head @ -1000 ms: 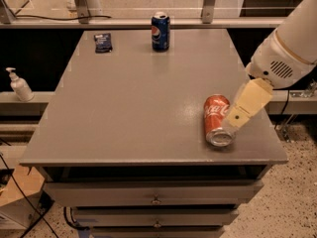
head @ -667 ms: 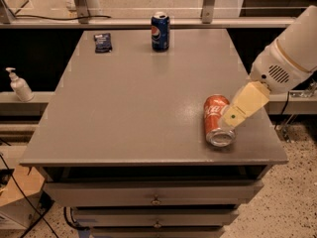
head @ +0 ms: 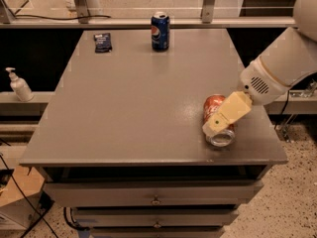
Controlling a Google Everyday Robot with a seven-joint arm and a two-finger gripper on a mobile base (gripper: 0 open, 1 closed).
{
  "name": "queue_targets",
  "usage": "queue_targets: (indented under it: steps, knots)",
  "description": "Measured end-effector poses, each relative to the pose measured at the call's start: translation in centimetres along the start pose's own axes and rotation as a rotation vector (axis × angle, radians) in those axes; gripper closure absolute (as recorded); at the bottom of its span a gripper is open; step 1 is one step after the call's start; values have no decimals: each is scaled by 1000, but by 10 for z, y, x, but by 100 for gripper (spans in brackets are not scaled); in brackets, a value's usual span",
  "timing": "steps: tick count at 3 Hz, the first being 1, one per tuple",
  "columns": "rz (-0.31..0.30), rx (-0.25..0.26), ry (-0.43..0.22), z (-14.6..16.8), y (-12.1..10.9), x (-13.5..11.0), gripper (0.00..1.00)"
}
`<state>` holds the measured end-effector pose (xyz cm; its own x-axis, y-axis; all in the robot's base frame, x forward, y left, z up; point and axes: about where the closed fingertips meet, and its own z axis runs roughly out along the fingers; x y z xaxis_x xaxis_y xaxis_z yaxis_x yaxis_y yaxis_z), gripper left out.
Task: Pick coke can
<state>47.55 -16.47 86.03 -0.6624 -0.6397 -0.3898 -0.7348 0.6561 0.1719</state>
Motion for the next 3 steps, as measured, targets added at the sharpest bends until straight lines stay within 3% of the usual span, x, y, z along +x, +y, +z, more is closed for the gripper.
queue_targets:
  steps: [1,3]
  knots:
    - [25,-5,23,17,5,-3,16]
    - [70,27,45,24,3,-1,62]
